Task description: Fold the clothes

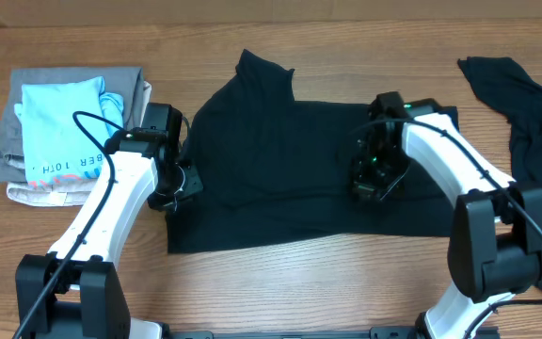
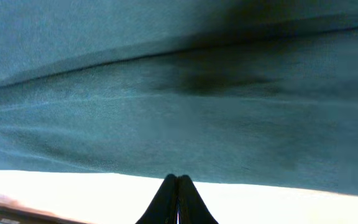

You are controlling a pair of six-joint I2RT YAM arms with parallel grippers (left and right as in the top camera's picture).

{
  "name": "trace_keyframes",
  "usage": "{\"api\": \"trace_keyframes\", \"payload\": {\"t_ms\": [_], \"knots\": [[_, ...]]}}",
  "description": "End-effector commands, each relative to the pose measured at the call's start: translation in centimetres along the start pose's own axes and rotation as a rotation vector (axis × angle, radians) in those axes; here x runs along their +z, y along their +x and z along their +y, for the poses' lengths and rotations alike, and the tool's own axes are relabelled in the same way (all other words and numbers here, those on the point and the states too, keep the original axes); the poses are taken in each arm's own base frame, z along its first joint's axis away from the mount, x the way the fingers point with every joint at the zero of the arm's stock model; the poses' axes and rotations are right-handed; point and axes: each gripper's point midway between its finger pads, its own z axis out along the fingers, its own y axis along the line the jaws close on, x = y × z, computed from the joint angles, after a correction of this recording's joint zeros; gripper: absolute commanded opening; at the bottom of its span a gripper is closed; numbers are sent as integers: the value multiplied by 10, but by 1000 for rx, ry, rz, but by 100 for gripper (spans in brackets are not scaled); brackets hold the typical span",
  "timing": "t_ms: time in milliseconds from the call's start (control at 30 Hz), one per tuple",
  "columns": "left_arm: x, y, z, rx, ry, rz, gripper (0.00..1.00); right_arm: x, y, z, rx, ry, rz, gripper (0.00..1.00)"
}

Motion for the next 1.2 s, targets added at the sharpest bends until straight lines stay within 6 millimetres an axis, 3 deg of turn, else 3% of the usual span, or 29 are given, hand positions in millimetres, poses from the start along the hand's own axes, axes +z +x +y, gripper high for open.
{"api": "trace_keyframes", "payload": {"t_ms": [0, 167, 367, 533, 900, 1167], "knots": [[-4, -5, -4, 6, 21, -13, 6, 13, 3, 1, -25, 5, -5, 4], [-4, -5, -4, 6, 22, -13, 8, 29, 2, -1, -41, 0, -22, 4], [-4, -6, -5, 6, 23, -16, 8, 30, -14, 3, -61, -15, -88, 4], [-4, -6, -5, 6, 23, -16, 9, 29, -24, -7, -63, 47, -132, 4], [-4, -7, -5, 6, 22, -20, 11, 38, -17, -13, -31, 56, -113, 4], [-4, -7, -5, 6, 22, -20, 11, 41, -25, -11, -40, 42, -149, 4]]}}
